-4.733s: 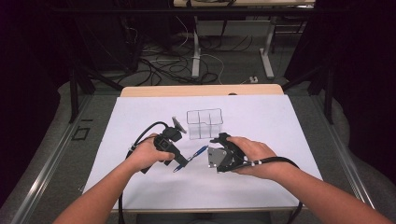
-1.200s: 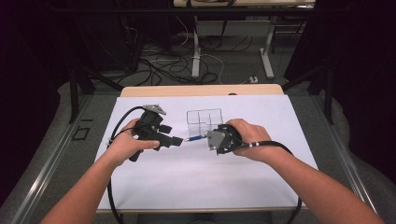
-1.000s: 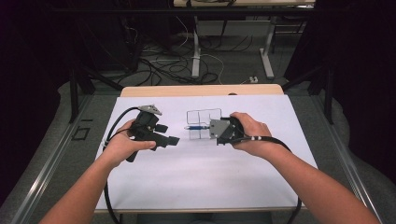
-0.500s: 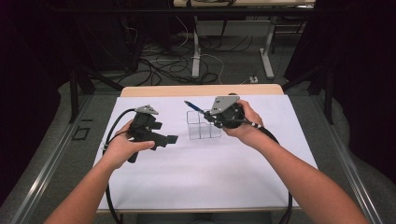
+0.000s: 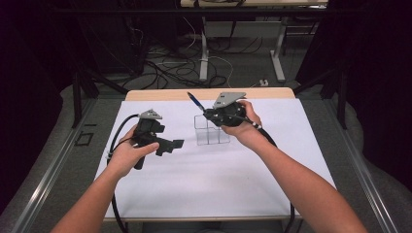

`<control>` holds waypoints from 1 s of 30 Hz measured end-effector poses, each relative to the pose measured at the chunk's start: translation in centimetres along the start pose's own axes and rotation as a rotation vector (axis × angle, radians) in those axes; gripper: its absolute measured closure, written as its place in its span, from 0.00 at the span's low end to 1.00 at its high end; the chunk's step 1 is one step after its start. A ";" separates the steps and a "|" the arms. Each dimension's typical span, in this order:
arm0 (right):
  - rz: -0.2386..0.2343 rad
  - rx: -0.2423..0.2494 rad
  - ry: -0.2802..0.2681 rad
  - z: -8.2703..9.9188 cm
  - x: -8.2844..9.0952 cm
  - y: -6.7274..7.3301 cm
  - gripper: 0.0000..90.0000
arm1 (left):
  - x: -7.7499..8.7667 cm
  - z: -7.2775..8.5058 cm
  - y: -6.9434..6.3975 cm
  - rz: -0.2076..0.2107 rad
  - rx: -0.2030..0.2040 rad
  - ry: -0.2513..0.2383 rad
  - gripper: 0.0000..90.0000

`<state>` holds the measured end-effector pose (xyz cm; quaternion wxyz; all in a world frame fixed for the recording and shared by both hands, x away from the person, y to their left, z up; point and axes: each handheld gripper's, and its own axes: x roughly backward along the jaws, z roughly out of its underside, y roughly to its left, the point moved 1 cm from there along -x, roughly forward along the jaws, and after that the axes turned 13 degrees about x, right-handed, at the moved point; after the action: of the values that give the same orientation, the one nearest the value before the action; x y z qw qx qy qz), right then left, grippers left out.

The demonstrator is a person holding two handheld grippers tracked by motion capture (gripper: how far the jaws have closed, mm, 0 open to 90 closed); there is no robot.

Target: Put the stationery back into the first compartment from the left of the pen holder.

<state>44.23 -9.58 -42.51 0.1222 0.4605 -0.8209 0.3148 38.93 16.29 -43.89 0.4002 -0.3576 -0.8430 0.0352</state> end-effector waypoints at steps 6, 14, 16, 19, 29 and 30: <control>0.007 -0.052 -0.027 -0.1 -1.2 0.0 0.89 | -0.3 0.4 0.2 -0.009 0.001 -0.022 0.00; 0.025 -0.121 -0.049 0.2 -2.7 0.0 0.89 | -0.5 0.7 0.6 -0.054 0.027 -0.068 0.00; 0.031 -0.151 -0.055 0.4 -3.0 -0.1 0.89 | -0.5 0.7 0.6 -0.069 0.023 -0.067 0.00; 0.041 -0.195 -0.061 0.8 -3.4 -0.1 0.89 | -0.5 1.0 0.6 -0.084 0.025 -0.082 0.00; 0.048 -0.232 -0.046 2.0 -5.2 0.6 0.88 | -0.8 1.9 0.7 -0.074 0.049 -0.108 0.00; 0.046 -0.234 -0.037 2.2 -5.4 0.7 0.88 | -0.8 2.1 0.8 -0.073 0.046 -0.109 0.00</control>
<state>46.78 -7.05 -47.13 0.1529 0.4298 -0.8645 0.2110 38.29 16.85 -46.08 0.3629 -0.3149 -0.8750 0.0594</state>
